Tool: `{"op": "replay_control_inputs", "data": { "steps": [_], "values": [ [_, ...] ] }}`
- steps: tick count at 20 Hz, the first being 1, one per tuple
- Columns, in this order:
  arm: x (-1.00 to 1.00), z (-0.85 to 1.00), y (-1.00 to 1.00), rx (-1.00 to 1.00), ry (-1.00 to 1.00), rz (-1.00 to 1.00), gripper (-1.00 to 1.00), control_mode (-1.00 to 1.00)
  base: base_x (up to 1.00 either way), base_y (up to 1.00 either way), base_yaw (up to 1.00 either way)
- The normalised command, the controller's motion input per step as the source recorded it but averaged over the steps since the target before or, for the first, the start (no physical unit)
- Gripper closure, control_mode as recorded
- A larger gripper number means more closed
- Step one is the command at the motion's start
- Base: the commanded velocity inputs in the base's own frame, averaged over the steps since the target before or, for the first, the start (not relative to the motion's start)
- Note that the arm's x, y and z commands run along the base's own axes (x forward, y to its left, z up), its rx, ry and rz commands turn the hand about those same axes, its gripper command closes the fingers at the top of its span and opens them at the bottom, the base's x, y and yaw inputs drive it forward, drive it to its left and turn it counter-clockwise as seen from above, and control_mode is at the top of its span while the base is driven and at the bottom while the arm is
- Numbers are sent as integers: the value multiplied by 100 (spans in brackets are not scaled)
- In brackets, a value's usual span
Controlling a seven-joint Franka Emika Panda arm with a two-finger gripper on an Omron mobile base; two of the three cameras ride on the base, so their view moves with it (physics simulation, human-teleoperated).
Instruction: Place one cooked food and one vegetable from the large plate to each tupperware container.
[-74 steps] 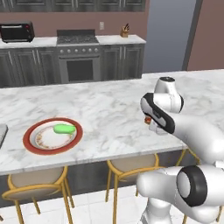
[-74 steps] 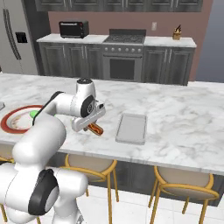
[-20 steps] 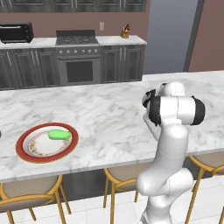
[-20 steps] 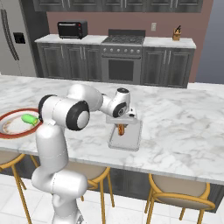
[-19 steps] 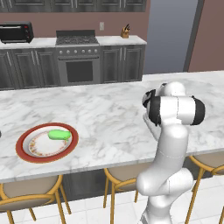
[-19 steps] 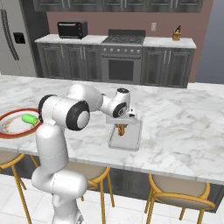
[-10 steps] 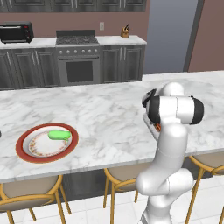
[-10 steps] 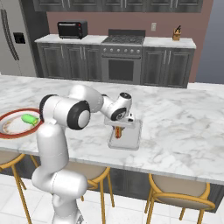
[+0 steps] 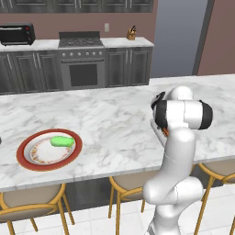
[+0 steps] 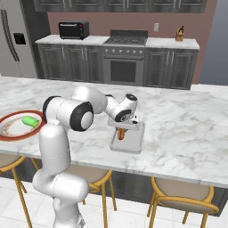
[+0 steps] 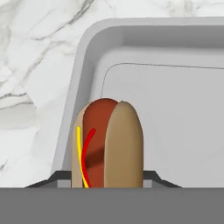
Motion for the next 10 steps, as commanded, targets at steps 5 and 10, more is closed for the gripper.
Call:
{"op": "replay_control_inputs", "data": {
  "steps": [5,10],
  "values": [
    [-3,0,0,0,0,-9,-100,-100,0,0,0],
    [-17,10,0,0,0,-8,-100,-100,0,0,0]
  ]
}}
